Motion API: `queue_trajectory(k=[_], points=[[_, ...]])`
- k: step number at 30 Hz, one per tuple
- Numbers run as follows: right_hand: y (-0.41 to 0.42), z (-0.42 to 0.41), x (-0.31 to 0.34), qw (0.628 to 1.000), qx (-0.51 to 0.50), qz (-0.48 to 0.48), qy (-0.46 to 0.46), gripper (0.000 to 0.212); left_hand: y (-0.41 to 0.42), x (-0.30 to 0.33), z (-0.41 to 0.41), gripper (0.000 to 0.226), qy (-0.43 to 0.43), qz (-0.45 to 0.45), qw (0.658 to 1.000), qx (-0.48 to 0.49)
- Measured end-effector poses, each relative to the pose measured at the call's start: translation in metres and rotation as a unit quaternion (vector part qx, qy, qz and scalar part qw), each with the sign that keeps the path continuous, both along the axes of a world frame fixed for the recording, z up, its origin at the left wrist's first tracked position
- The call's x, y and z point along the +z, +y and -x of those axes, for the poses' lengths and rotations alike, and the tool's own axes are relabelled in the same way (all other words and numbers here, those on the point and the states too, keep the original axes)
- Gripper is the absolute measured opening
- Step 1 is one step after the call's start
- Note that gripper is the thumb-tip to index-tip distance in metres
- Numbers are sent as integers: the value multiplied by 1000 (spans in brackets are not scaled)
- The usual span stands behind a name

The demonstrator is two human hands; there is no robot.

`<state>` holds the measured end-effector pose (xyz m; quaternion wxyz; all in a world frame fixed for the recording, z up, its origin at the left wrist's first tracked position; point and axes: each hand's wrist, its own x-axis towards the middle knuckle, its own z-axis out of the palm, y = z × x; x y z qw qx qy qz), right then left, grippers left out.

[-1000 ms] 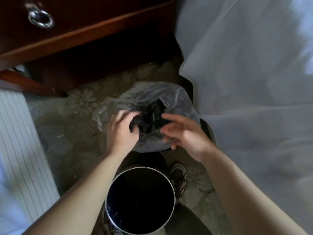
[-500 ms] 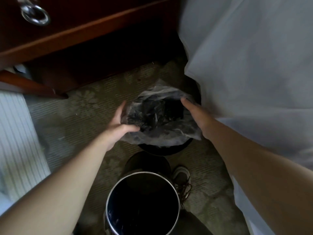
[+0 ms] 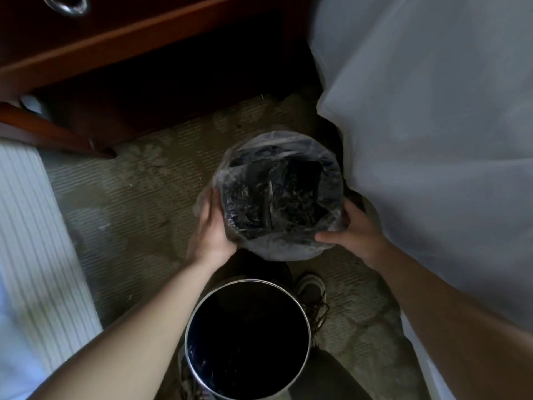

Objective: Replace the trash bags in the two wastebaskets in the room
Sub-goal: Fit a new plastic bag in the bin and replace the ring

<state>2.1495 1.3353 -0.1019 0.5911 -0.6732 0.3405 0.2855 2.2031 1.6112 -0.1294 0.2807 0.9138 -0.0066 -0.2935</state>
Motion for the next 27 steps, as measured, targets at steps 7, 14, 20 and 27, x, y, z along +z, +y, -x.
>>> queue_trajectory(k=[7,14,20,27], points=[[-24,18,-38,969,152,185,-57,83,-9,-13,-4,126,10,19,1000,7],[13,18,-60,858,324,398,14,98,-4,-8,9,78,-115,43,984,132],[5,15,-42,895,121,381,-196,48,5,14,18,19,-219,113,969,34],[9,49,-7,817,267,444,-252,17,13,24,33,15,-182,73,973,-125]])
